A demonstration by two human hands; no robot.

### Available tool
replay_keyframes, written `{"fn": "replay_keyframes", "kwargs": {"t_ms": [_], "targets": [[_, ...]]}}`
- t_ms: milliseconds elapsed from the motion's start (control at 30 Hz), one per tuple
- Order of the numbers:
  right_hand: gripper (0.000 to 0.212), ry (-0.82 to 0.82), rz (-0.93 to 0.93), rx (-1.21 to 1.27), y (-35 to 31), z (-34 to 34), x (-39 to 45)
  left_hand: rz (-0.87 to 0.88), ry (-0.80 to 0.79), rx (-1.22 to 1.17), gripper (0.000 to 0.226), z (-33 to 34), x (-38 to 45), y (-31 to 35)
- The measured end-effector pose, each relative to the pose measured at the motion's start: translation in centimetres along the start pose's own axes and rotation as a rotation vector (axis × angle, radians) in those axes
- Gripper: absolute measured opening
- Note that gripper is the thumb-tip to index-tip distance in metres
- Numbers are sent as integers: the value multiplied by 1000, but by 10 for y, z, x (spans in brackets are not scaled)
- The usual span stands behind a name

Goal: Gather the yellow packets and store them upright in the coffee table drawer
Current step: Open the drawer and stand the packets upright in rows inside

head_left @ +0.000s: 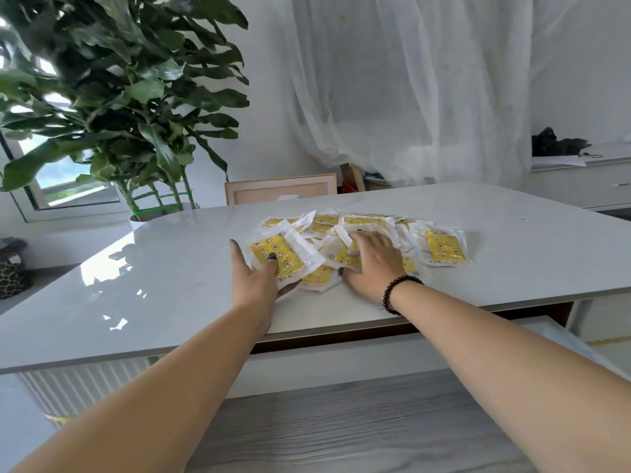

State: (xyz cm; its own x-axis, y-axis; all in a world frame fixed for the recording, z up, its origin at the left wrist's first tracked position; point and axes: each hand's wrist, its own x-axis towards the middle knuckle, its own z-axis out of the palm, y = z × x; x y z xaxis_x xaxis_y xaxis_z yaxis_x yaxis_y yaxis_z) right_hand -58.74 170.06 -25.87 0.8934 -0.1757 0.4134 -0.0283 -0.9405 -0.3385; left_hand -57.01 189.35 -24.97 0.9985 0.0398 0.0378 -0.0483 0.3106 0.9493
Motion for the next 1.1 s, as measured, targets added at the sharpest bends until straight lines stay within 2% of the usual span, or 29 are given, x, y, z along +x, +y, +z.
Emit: {"fn": "replay_keyframes", "kwargs": {"t_ms": [67, 133, 167, 267, 300, 333, 433, 467, 533, 600, 733, 833, 900, 933, 1000, 1033, 1067, 1100], "targets": [[84, -165, 53, 3, 0, 5, 5, 7, -33, 21, 79, -1, -2, 0], [87, -178, 82, 11, -1, 7, 8, 21, -41, 27, 77, -1, -4, 1], [81, -114, 93, 28, -1, 6, 7, 30, -35, 27, 77, -2, -3, 1], [49, 205, 110, 186, -1, -1, 0, 38, -24, 42, 76, -2, -2, 1], [45, 262, 132, 213, -1, -3, -1, 34, -27, 50, 75, -2, -2, 1], [51, 263, 168, 207, 0, -4, -2, 30, -32, 57, 74, -1, -1, 0], [90, 26, 302, 120, 2, -5, -4, 30, -44, 93, 70, 0, -2, 0], [97, -41, 320, 88, 3, -5, -5, 32, -46, 112, 69, 0, -3, 0], [93, -87, 294, 18, 3, -3, -4, 36, -52, 142, 68, 1, -3, -1], [72, -42, 242, 4, 2, -2, -5, 41, -51, 161, 67, 1, -2, -2], [32, 44, 235, 244, -2, -9, -10, 34, -45, 161, 67, -1, 2, -3], [35, 240, 296, 409, -2, -16, -12, 41, -44, 172, 66, 0, 3, -4], [59, 382, 318, 480, 0, -18, -14, 40, -40, 183, 64, 0, 2, -3], [74, 414, 297, 457, 0, -19, -16, 43, -40, 189, 64, 0, 1, -3], [97, 364, 176, 258, -4, -20, -20, 45, -40, 195, 65, 0, 0, -3], [99, 306, 86, 131, -7, -18, -20, 44, -41, 192, 66, 1, -1, -2], [92, 226, -5, 15, -9, -13, -20, 44, -41, 190, 67, 1, -1, -2], [76, 141, -71, -63, -11, -9, -19, 45, -42, 192, 67, 1, -2, -2]]}}
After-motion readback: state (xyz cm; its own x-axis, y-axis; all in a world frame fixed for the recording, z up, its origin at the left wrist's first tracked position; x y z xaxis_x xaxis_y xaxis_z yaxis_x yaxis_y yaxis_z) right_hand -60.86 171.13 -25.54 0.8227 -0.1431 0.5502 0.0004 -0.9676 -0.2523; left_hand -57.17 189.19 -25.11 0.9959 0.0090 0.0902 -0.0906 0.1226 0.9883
